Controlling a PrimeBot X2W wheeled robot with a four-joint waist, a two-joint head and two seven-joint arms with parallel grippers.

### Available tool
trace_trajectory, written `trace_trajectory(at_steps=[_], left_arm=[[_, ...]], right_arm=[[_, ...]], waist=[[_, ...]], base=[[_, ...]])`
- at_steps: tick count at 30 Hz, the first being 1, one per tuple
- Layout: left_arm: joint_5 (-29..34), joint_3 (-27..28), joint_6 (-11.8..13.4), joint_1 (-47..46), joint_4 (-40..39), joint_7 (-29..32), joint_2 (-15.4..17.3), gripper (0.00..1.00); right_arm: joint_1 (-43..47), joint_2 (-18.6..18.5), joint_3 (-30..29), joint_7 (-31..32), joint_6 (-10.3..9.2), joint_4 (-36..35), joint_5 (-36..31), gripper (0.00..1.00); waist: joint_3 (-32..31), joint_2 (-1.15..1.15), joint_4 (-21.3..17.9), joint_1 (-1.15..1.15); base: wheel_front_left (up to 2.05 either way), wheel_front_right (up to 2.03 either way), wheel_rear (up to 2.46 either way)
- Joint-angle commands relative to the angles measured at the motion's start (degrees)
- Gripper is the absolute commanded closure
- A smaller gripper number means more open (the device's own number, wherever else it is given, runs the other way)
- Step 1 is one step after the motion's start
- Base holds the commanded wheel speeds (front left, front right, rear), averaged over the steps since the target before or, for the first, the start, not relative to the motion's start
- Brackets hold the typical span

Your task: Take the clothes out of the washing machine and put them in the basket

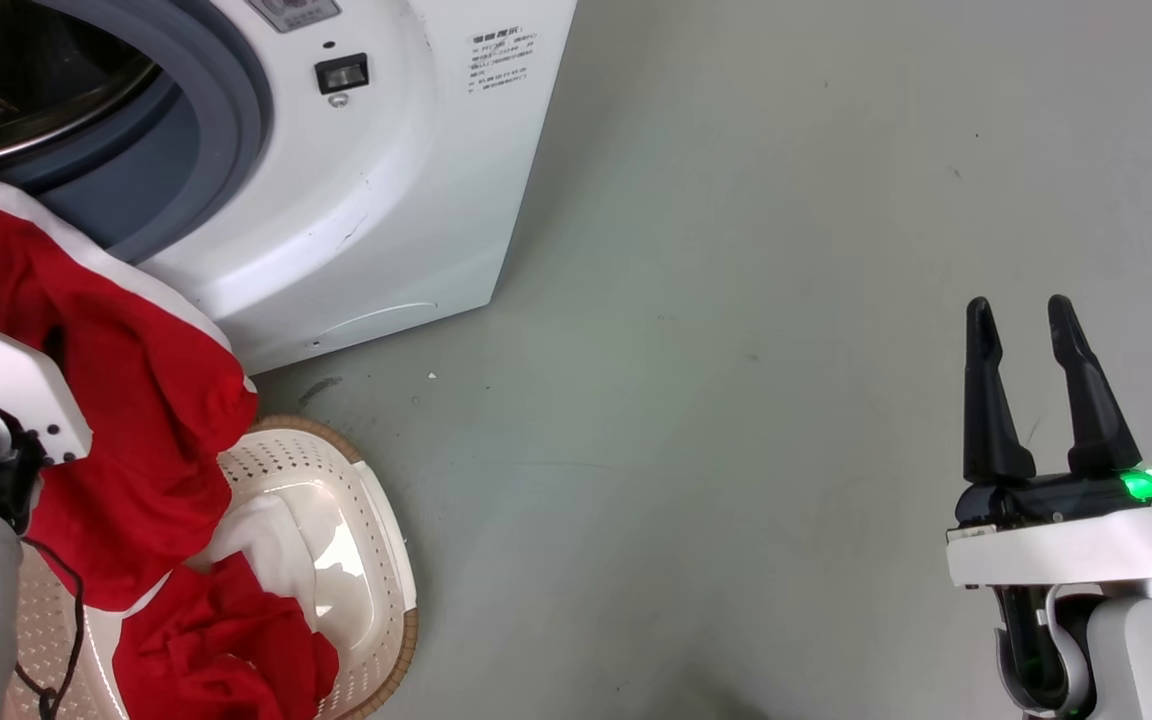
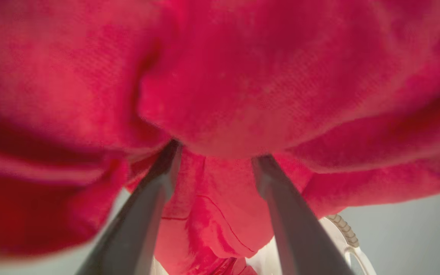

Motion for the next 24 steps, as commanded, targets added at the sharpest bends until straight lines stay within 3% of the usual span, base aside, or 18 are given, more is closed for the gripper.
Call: trace_trajectory(at_steps=[1,7,24], left_arm=[[-0.1,0.0,0.0,-1.9,0.0,-0.8,0.5,1.00],[-0.6,-0.7,-0.1,-1.8,1.8,-2.0,-0.1,1.00],[-0.9,-2.1,0.1,8.7,-0.9,-17.7,-5.2,1.00]], right_arm=[[-0.8,0.0,-0.1,-0.1,-0.02,-0.3,0.1,0.00],[-0.4,0.0,-0.7,-0.1,-0.02,-0.1,-0.4,0.00],[3.1,0.0,-2.5,0.3,-0.02,0.9,-3.5,0.00]], waist=[[0.0,0.00,0.0,-0.01],[-1.1,0.00,0.5,-0.01],[-11.6,0.00,5.0,-0.01]], base=[[0.00,0.00,0.00],[0.00,0.00,0.00],[0.00,0.00,0.00]])
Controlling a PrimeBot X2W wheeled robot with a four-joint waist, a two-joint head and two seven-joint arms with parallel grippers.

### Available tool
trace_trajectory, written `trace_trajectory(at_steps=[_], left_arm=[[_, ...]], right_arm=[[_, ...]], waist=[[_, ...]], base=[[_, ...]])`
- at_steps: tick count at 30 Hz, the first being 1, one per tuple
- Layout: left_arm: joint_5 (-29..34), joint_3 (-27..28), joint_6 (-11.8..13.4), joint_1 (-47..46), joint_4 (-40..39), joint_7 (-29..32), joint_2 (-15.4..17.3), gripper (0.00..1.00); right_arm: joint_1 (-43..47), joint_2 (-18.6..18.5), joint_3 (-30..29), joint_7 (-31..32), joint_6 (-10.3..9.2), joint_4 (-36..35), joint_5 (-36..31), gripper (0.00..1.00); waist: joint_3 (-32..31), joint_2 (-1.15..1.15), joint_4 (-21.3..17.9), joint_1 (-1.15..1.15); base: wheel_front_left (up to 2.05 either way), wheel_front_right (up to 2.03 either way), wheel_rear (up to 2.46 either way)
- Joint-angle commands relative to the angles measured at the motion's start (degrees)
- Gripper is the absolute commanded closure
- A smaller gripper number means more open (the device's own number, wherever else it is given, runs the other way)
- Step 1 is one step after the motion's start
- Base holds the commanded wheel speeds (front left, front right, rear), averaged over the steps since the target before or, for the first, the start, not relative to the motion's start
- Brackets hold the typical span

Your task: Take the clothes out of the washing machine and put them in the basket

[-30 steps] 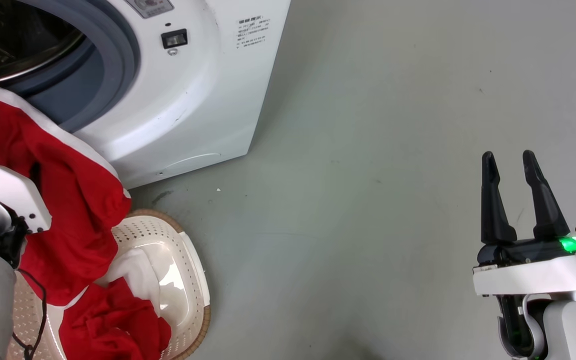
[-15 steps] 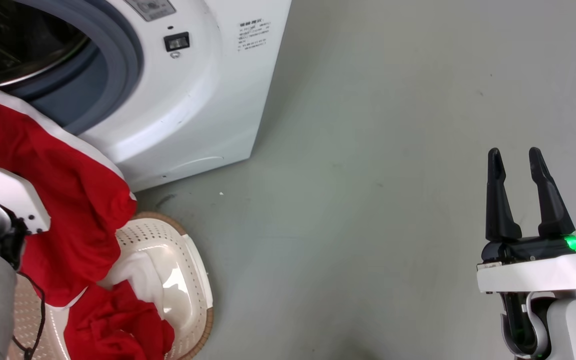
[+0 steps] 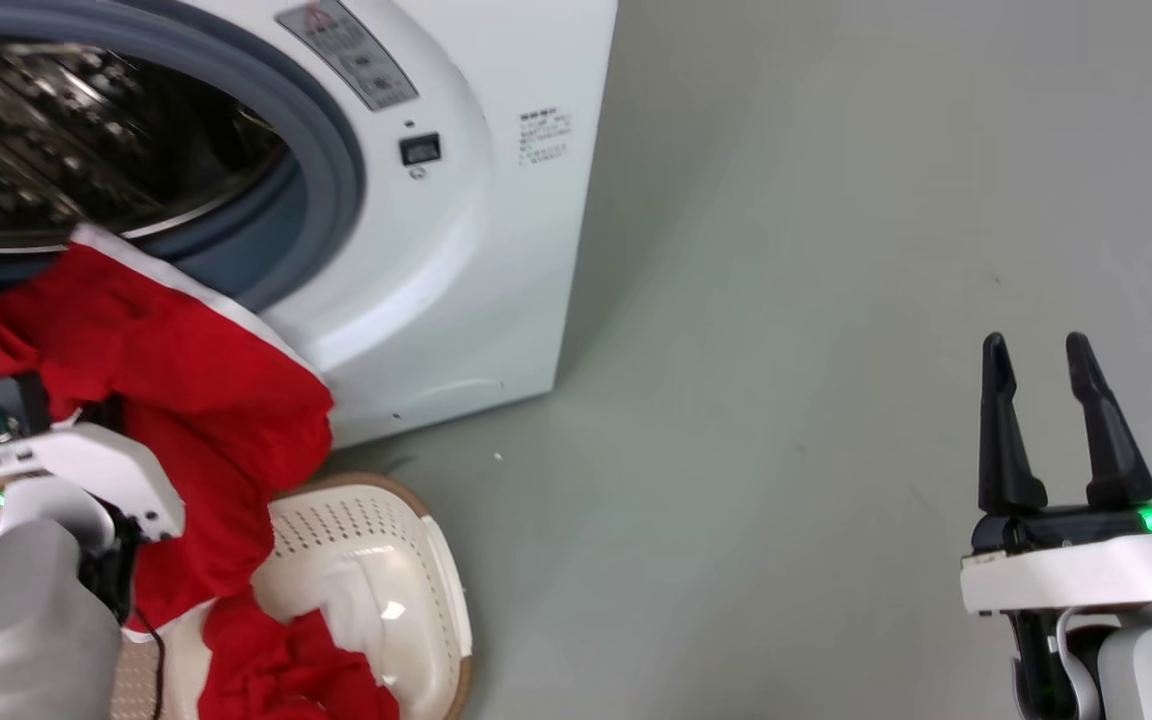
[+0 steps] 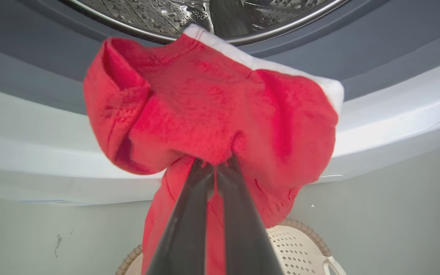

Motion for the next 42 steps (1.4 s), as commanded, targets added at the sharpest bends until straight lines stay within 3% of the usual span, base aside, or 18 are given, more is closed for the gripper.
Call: trace_trajectory(at_steps=[1,17,27,33,42], left_arm=[[-0.4,0.2,0.2,1.8,-1.2,-0.7,-0.6,1.00],[-0.1,0.4,3.0,24.0,-25.1,-0.9,-8.1,1.00],[-3.1,0.1,5.1,34.7,-32.6,4.1,-11.1,1.00],[-4.1,0.8,5.0,31.4,-28.5,5.2,-10.3,1.00],[-4.8,1.1,4.1,22.6,-15.7,4.1,-8.7,1.00]], right_arm=[[0.9,0.0,-0.2,0.3,-0.02,-0.1,-0.7,0.00],[4.1,0.0,-0.8,3.9,-0.02,-3.7,-2.5,0.00],[2.8,0.0,-0.5,4.4,-0.02,-5.6,-2.4,0.00],[0.5,0.0,0.2,3.8,-0.02,-6.7,-2.1,0.00],[-2.5,0.0,0.2,2.3,-0.02,-7.3,-1.4,0.00]], waist=[[-2.4,0.00,1.4,0.00],[-7.0,0.00,5.0,0.00],[-3.5,0.00,5.9,0.00],[2.4,0.00,4.9,0.00],[10.9,0.00,1.8,0.00]], base=[[0.00,0.00,0.00],[0.00,0.00,0.00],[0.00,0.00,0.00],[0.00,0.00,0.00],[0.00,0.00,0.00]])
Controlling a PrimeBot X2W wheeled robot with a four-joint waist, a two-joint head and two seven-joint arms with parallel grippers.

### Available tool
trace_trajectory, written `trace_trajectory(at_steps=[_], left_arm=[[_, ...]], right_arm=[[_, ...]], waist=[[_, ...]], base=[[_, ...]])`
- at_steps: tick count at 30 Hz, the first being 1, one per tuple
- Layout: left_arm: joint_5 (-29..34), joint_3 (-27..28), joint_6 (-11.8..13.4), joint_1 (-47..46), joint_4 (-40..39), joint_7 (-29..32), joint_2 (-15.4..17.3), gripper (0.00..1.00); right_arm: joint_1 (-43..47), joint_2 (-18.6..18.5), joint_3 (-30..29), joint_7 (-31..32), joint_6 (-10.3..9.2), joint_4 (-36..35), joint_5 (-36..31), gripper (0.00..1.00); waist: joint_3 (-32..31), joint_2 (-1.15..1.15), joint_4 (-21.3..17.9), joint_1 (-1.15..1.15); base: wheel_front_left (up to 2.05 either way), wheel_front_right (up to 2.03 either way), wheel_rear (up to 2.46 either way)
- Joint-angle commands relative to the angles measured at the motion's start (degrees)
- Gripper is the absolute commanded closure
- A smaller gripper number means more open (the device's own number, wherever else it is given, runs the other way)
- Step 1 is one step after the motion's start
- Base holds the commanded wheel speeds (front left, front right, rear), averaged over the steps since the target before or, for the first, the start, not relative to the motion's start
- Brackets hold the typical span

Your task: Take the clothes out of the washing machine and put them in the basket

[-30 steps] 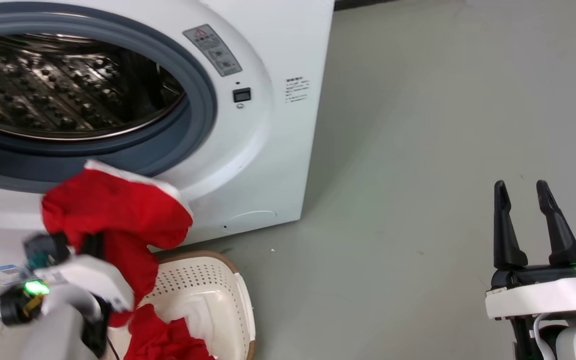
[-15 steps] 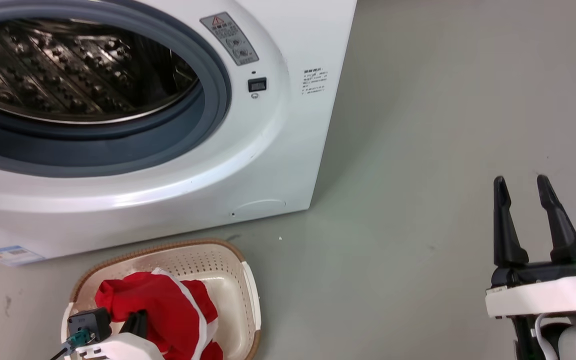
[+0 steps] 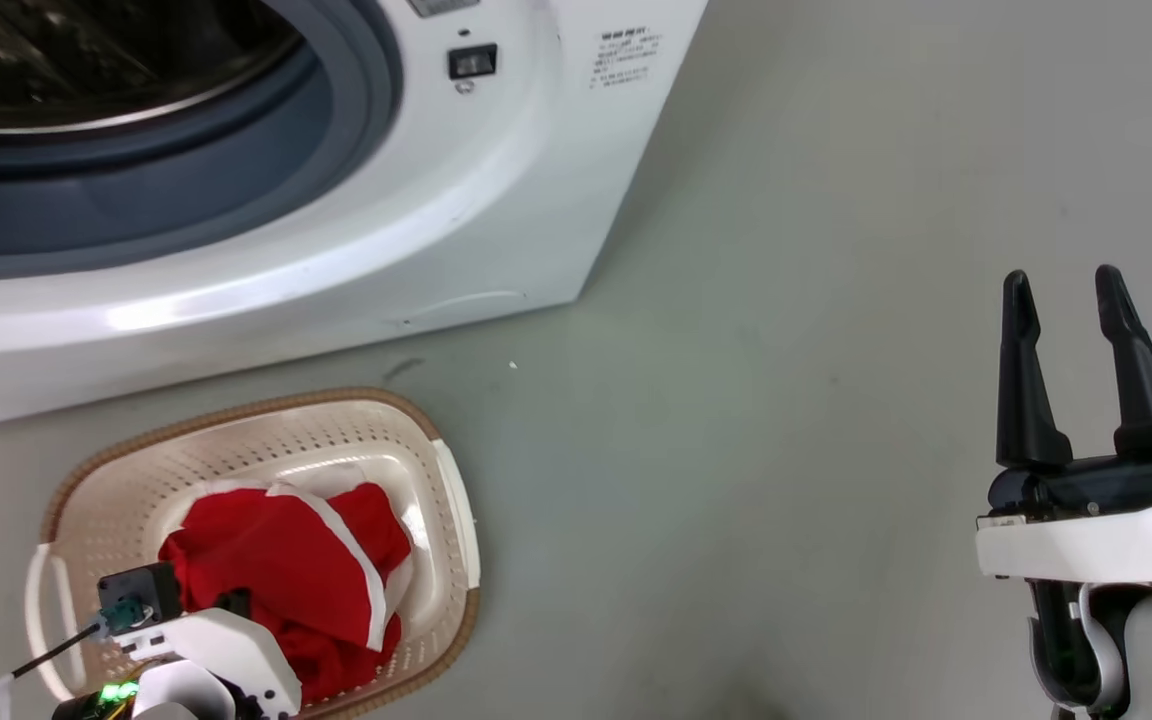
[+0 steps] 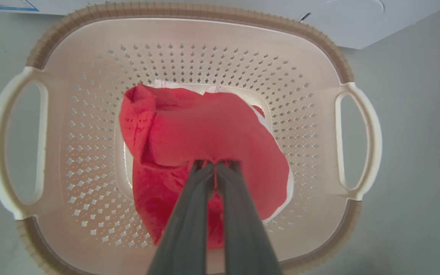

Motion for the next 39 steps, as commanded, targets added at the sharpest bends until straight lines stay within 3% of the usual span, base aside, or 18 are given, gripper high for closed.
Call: trace_trajectory(at_steps=[1,14,15,16,17,18,26,39], left_arm=[[-0.3,0.0,-0.2,-1.5,1.5,-0.1,0.3,1.00],[-2.2,0.7,-1.4,-12.0,18.7,0.4,1.8,1.00],[-2.7,1.0,-1.5,-12.3,19.4,1.1,1.5,0.75],[-3.0,1.2,-1.5,-12.7,20.0,1.5,1.3,0.31],[-3.3,1.4,-1.5,-12.9,20.4,1.7,1.3,0.04],[-3.6,1.6,-1.6,-13.2,20.7,1.9,1.2,0.00],[-3.8,1.0,-1.2,-13.6,22.2,-0.3,0.4,0.00],[-3.5,-0.1,-2.3,-7.8,22.1,-5.2,-2.6,0.00]], right_arm=[[-0.8,0.0,0.0,-0.6,-0.02,-0.1,0.6,0.00],[-3.6,0.0,1.0,-2.4,-0.02,0.6,1.8,0.00],[-3.7,0.0,0.9,-2.5,-0.02,0.7,1.9,0.00],[-3.8,0.0,0.8,-2.6,-0.02,0.8,1.9,0.00],[-3.9,0.0,0.8,-2.7,-0.02,0.9,2.0,0.00],[-3.9,0.0,0.8,-2.7,-0.02,0.9,2.0,0.00],[-3.9,0.0,0.5,-2.9,-0.02,2.1,0.8,0.00],[0.3,0.0,0.4,-1.1,-0.02,3.7,-1.3,0.00]], waist=[[2.9,0.00,-1.7,0.00],[10.6,0.00,-4.1,0.00],[10.8,0.00,-4.1,0.00],[11.0,0.00,-4.0,0.00],[11.2,0.00,-4.0,0.00],[11.3,0.00,-4.0,0.00],[9.4,0.00,-2.9,0.00],[-6.7,0.00,1.4,0.00]], base=[[0.00,0.00,0.00],[0.00,0.00,0.00],[0.00,0.00,0.00],[0.00,0.00,0.00],[0.00,0.00,0.00],[0.00,0.00,0.00],[0.00,0.00,0.00],[0.00,0.00,0.00]])
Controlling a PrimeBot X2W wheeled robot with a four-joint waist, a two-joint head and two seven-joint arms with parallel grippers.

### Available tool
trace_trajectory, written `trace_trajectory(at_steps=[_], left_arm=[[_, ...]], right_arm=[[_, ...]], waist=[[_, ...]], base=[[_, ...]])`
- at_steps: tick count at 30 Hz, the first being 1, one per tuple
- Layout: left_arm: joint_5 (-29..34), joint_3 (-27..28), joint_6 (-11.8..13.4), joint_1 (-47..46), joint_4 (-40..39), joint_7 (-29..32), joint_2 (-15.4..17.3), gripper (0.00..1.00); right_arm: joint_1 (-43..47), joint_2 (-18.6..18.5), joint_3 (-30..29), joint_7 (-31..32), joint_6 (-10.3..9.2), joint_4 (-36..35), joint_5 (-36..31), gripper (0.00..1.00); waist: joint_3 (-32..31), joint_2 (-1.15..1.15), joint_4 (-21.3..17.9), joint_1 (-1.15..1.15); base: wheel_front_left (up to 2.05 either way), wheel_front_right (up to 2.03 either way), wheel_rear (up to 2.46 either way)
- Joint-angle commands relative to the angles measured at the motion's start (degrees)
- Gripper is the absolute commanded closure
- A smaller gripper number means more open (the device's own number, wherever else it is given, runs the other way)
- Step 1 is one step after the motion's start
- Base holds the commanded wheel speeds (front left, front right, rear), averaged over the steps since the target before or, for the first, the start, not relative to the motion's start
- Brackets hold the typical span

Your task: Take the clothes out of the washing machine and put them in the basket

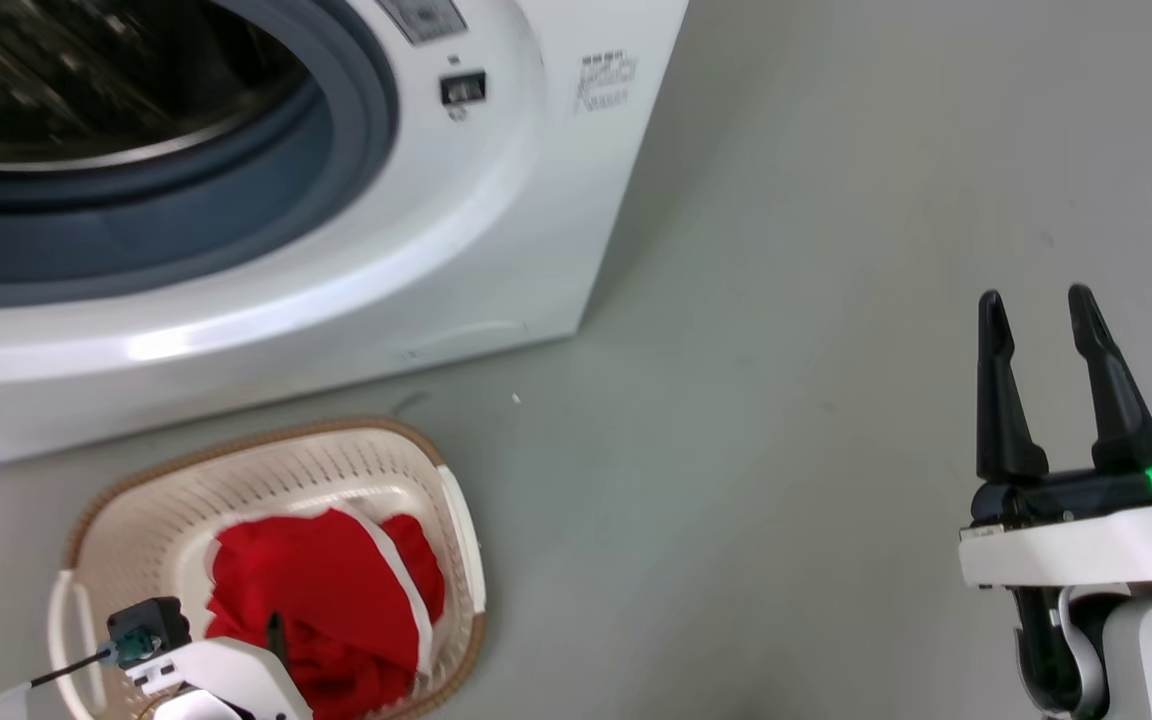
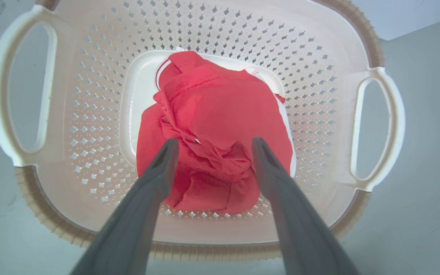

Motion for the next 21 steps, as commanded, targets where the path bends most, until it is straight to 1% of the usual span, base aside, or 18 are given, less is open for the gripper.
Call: trace_trajectory(at_steps=[1,4,11,16,21], left_arm=[[0.3,-0.2,-0.3,1.0,-0.6,-0.5,-0.4,0.00],[1.0,-0.2,-0.2,2.2,-3.1,-0.8,-0.4,0.00],[4.7,1.2,1.1,7.4,-15.0,-0.8,-1.2,0.00],[6.7,2.4,1.5,9.3,-21.4,-0.8,-2.2,0.00],[9.7,4.2,1.9,11.2,-31.6,-0.8,-3.2,0.00]], right_arm=[[1.2,0.0,-0.4,0.6,-0.02,-0.3,-0.6,0.00],[2.6,0.0,-1.0,1.7,-0.02,-0.9,-1.2,0.00],[6.3,0.0,-1.9,4.6,-0.02,-2.5,-2.7,0.00],[8.1,0.0,-2.3,6.2,-0.02,-3.7,-3.7,0.00],[9.3,0.0,-2.3,7.4,-0.02,-4.9,-4.2,0.00]], waist=[[-5.3,0.00,2.3,0.00],[-8.4,0.00,3.3,0.00],[-14.6,0.00,5.8,0.00],[-16.4,0.00,7.0,0.00],[-17.8,0.00,8.4,0.00]], base=[[0.00,0.00,0.00],[0.00,0.00,0.00],[0.00,0.00,0.00],[0.00,0.00,0.00],[0.00,0.00,0.00]])
